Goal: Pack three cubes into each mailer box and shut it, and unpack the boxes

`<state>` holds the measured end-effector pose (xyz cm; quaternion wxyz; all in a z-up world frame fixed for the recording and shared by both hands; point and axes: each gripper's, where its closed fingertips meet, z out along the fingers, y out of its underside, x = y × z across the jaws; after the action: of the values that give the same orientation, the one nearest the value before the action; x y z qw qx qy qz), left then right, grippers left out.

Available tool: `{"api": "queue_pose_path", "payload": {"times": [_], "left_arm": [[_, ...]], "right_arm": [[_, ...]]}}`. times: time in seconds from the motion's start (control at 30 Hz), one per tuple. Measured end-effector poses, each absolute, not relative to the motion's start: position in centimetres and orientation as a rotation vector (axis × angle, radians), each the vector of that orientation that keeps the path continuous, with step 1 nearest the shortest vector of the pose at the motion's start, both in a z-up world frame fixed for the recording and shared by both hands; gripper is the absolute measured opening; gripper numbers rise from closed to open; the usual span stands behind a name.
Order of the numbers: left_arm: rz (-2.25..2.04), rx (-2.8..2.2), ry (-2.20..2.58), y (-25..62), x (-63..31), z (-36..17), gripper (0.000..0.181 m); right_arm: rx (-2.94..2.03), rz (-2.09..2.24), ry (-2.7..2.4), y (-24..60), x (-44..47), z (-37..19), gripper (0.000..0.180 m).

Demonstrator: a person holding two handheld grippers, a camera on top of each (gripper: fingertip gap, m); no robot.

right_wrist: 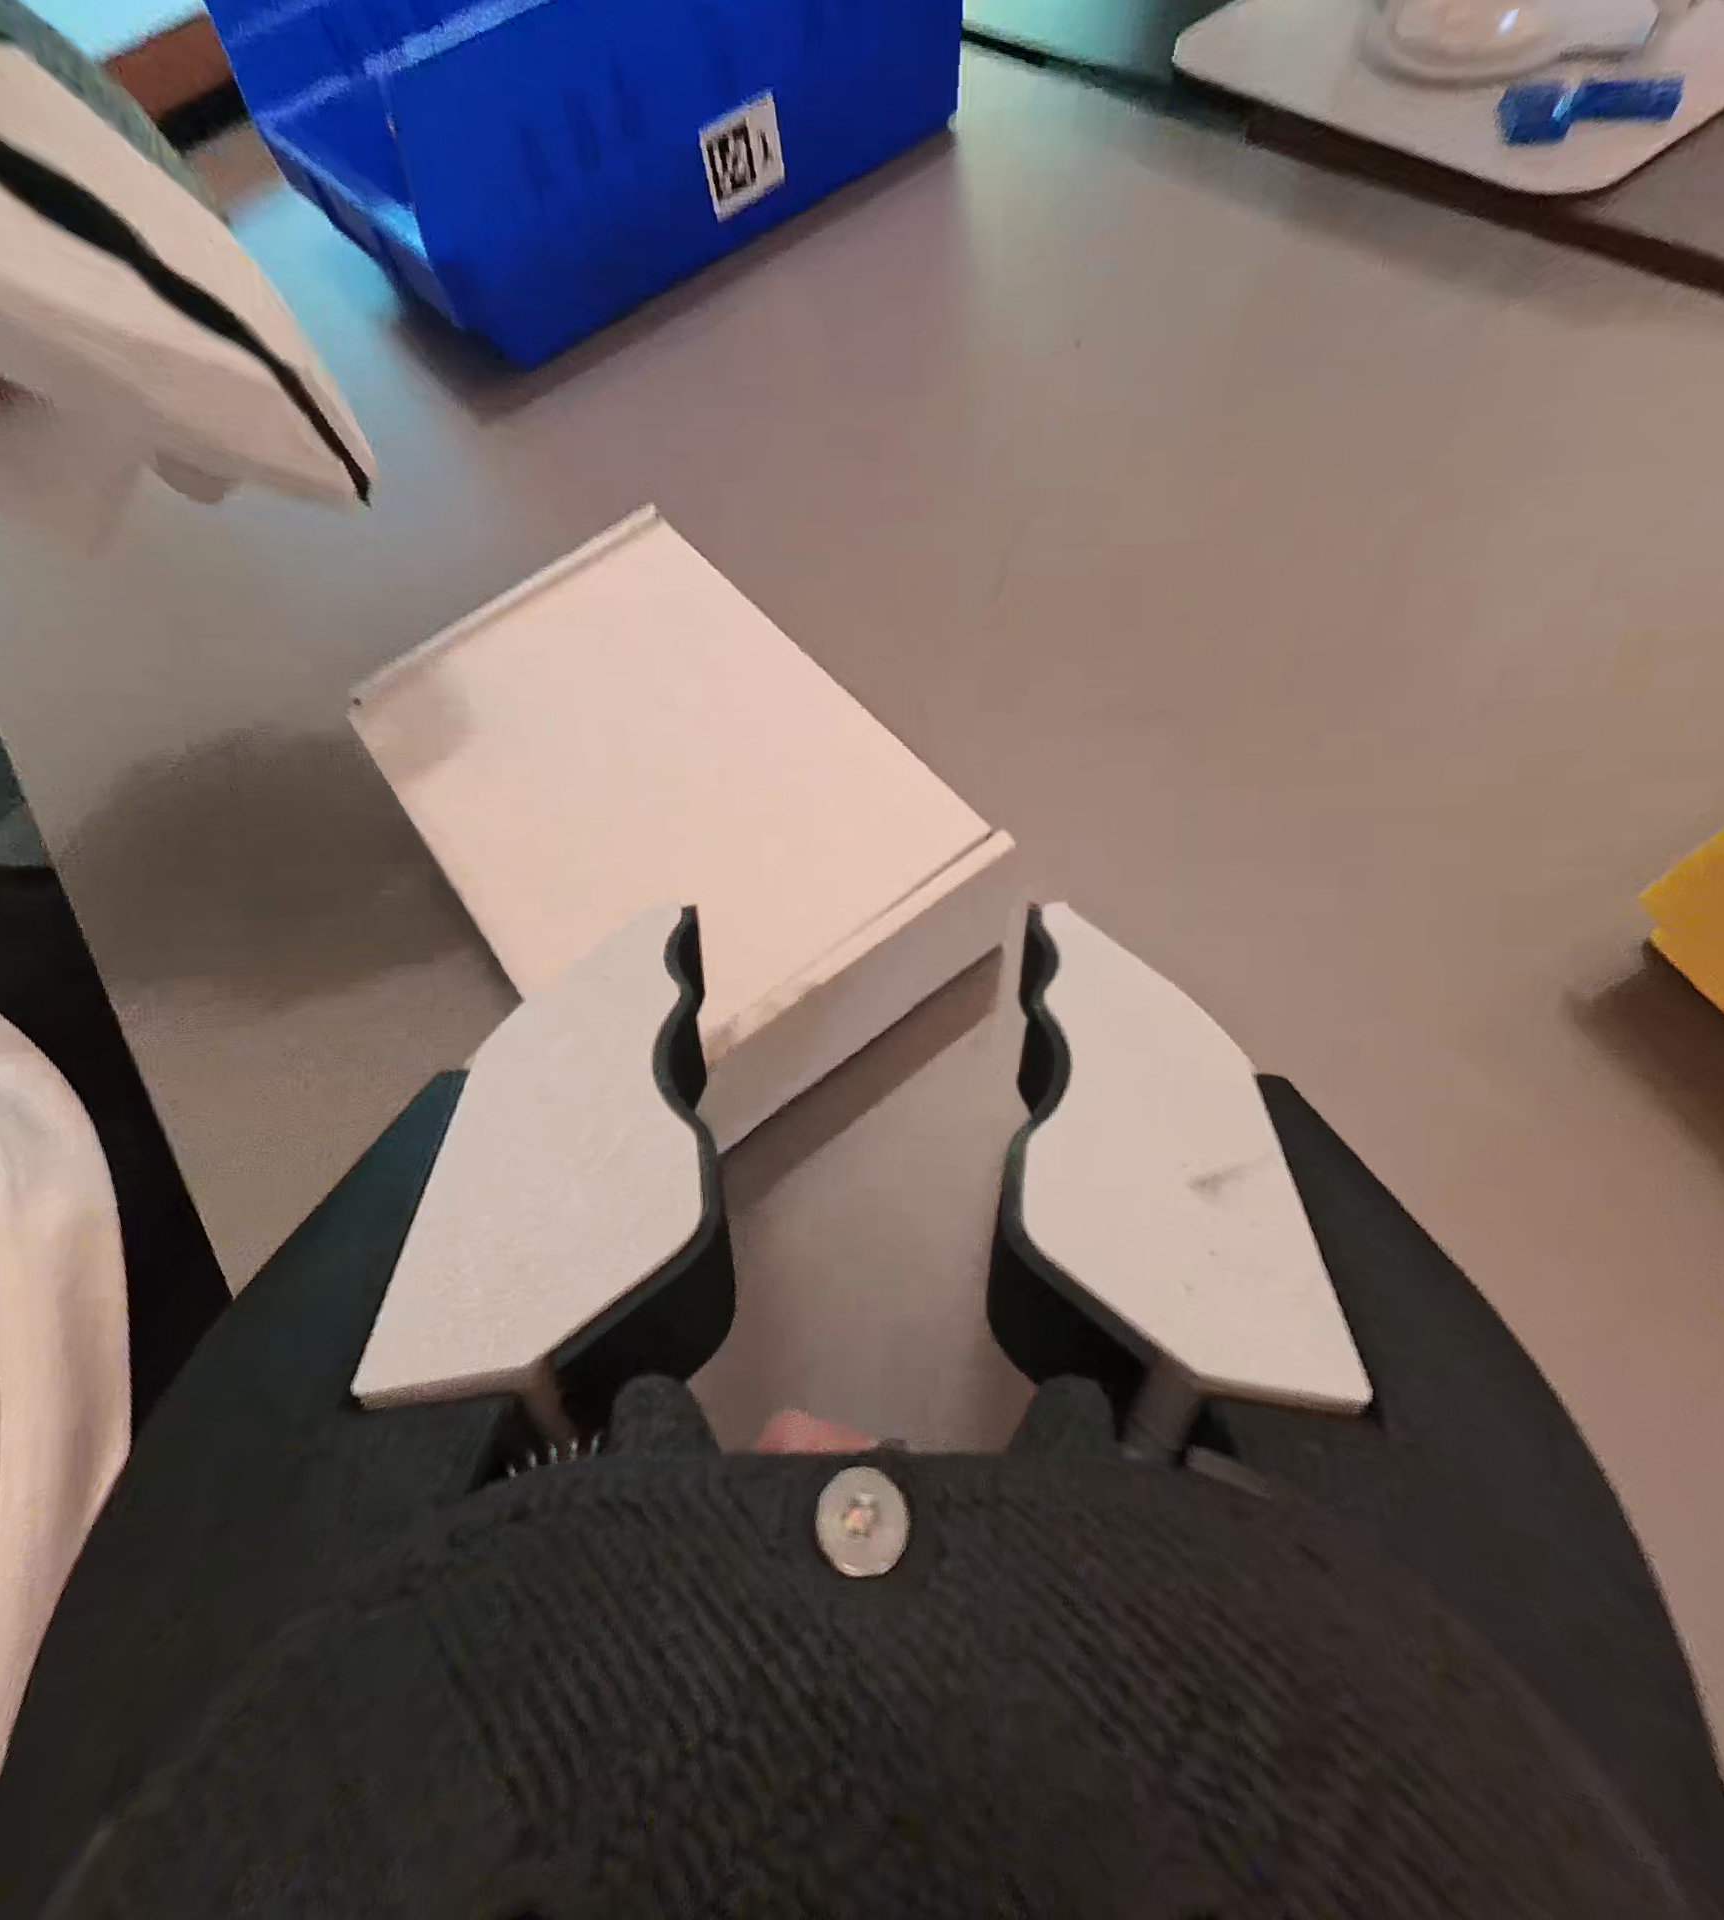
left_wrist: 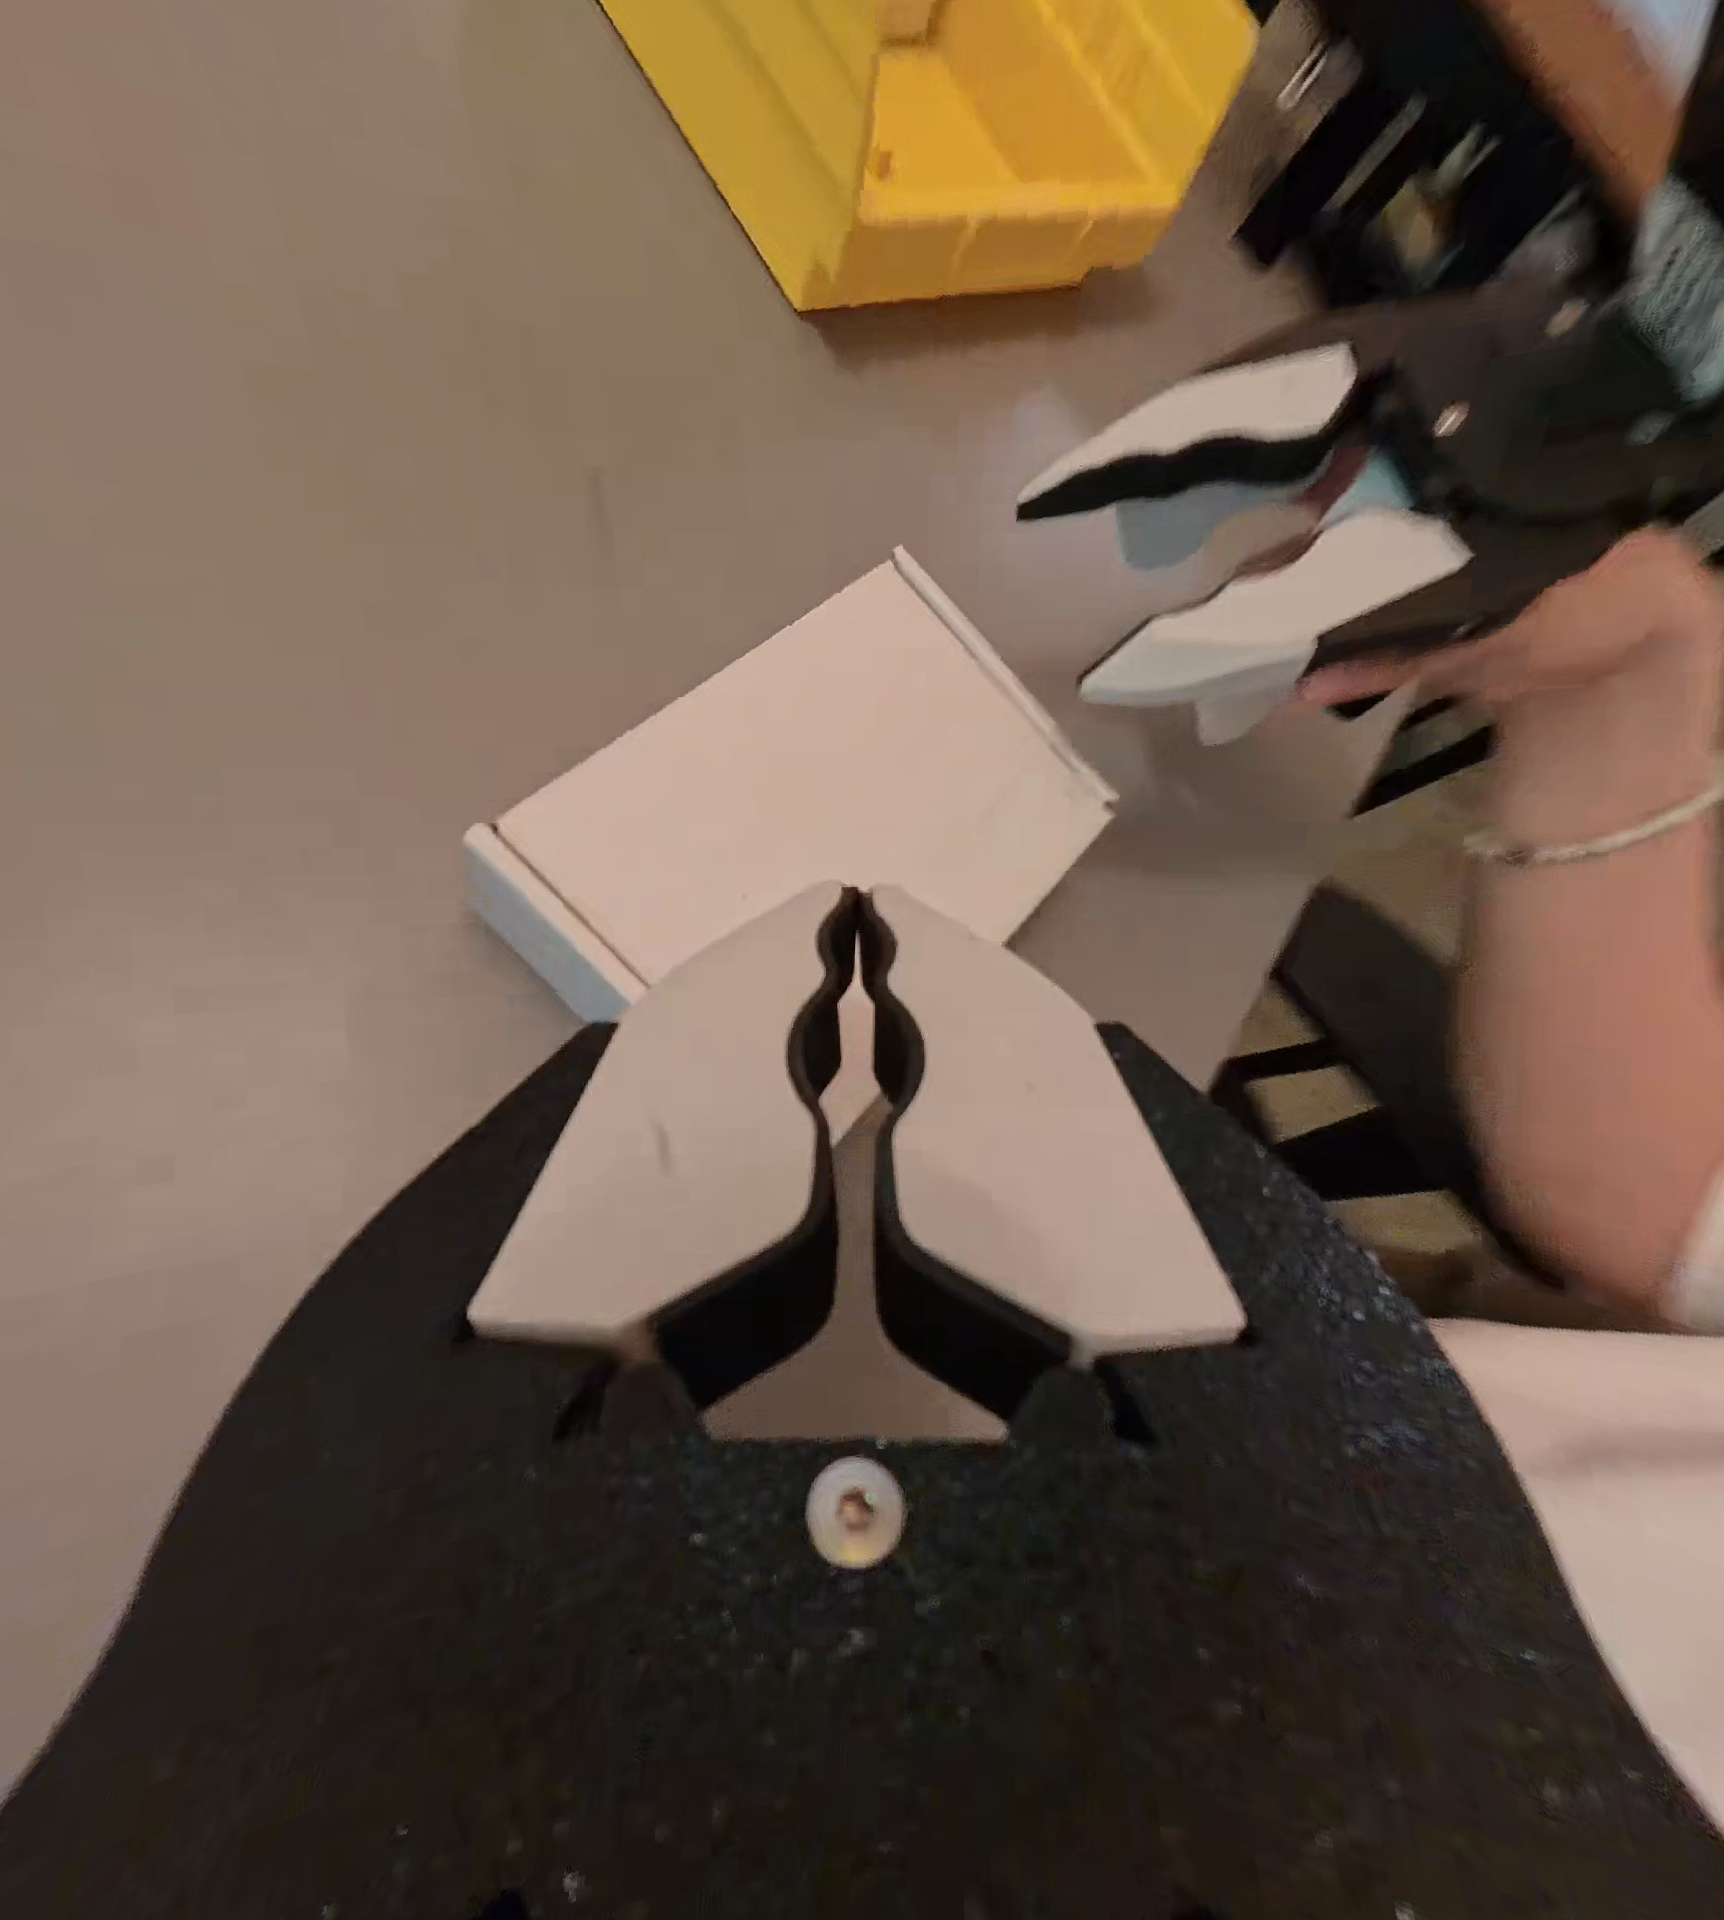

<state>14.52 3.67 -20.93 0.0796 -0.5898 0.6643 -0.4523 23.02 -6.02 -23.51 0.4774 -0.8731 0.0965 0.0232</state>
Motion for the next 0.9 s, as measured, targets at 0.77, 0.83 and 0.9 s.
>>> {"api": "queue_pose_path", "payload": {"times": [0.77, 0.83, 0.9], "left_arm": [[-1.444, -2.015, 1.973, 5.0, 15.2, -25.9, 0.0], [-1.456, -2.003, 1.951, 5.1, 15.2, -25.9, 0.0], [-1.462, -1.997, 1.929, 5.4, 15.0, -25.9, 0.0]], "right_arm": [[-1.964, 0.579, 0.729, -7.3, 24.1, -25.8, 0.07], [-1.956, 0.662, 0.683, -6.4, 22.7, -25.7, 0.07], [-2.009, 0.678, 0.693, -6.2, 22.2, -26.4, 0.07]]}}
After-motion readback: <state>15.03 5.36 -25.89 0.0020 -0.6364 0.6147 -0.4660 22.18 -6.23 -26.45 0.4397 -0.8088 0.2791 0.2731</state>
